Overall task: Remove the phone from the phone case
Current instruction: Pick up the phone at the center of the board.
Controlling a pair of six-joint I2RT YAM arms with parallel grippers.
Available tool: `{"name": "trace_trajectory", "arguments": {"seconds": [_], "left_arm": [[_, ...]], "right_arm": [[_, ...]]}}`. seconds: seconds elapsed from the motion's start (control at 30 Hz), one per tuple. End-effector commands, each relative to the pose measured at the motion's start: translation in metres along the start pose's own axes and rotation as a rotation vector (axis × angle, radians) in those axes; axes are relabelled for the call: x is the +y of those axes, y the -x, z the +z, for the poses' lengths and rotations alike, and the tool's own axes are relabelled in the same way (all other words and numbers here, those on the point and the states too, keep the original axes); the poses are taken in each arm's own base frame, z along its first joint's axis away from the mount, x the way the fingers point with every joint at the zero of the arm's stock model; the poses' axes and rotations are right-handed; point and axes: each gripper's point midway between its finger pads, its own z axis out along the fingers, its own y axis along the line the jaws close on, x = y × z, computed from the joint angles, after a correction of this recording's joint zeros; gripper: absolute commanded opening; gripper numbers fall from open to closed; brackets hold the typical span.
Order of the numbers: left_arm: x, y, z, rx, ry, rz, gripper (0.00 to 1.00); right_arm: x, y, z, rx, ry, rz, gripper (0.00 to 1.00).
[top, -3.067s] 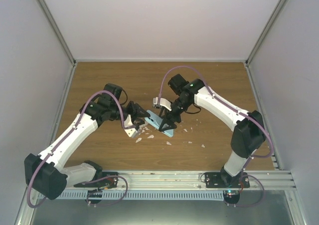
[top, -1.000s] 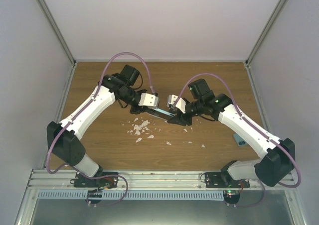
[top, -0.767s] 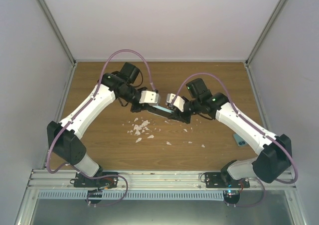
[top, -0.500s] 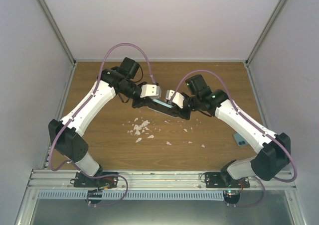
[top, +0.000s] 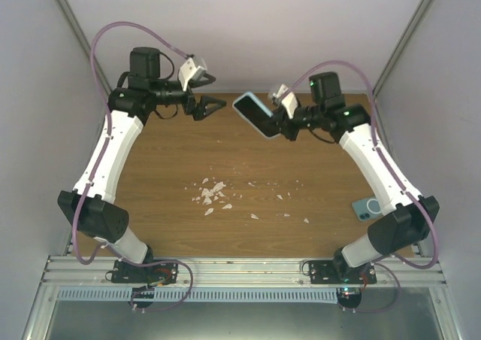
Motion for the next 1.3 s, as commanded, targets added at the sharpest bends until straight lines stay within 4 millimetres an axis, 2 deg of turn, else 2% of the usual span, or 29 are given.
{"name": "trace_trajectory", "arguments": {"seconds": [0.0,0.13,0.27,0.33,0.53,0.8,0.93,1.13,1.27], "left_arm": [[-0.006,0.079,-0.029,-0.221,0.031,-0.057,0.99],[-0.006,0.097,-0.041,-0.295,0.005,-0.142,0.99],[0.002,0.096,-0.043,-0.333,-0.059,-0.293,0.99],[-0.003,0.097,-0.044,-0.351,-0.122,-0.299,0.99],[-0.013,0.103,-0.045,-0.443,-0.113,-0.313,0.99],[-0.053,0.095,-0.005,-0.433,-0.231,-0.383,0.99],[-0.071,0.089,0.012,-0.422,-0.282,-0.413,0.95],[-0.083,0.074,0.036,-0.395,-0.322,-0.519,0.88],[-0.090,0.072,0.046,-0.389,-0.343,-0.542,0.82]], "right_arm": [[-0.003,0.073,-0.046,-0.250,0.075,0.023,0.03],[-0.005,0.108,-0.077,-0.390,0.099,0.029,0.03],[-0.009,0.132,-0.098,-0.492,0.136,0.037,0.03],[-0.014,0.138,-0.103,-0.522,0.161,0.076,0.03],[-0.015,0.147,-0.106,-0.591,0.239,0.177,0.03],[-0.009,0.143,-0.107,-0.646,0.343,0.342,0.03],[-0.004,0.143,-0.110,-0.679,0.369,0.386,0.03],[0.003,0.151,-0.116,-0.715,0.392,0.396,0.04],[0.007,0.153,-0.119,-0.746,0.418,0.421,0.04]]}}
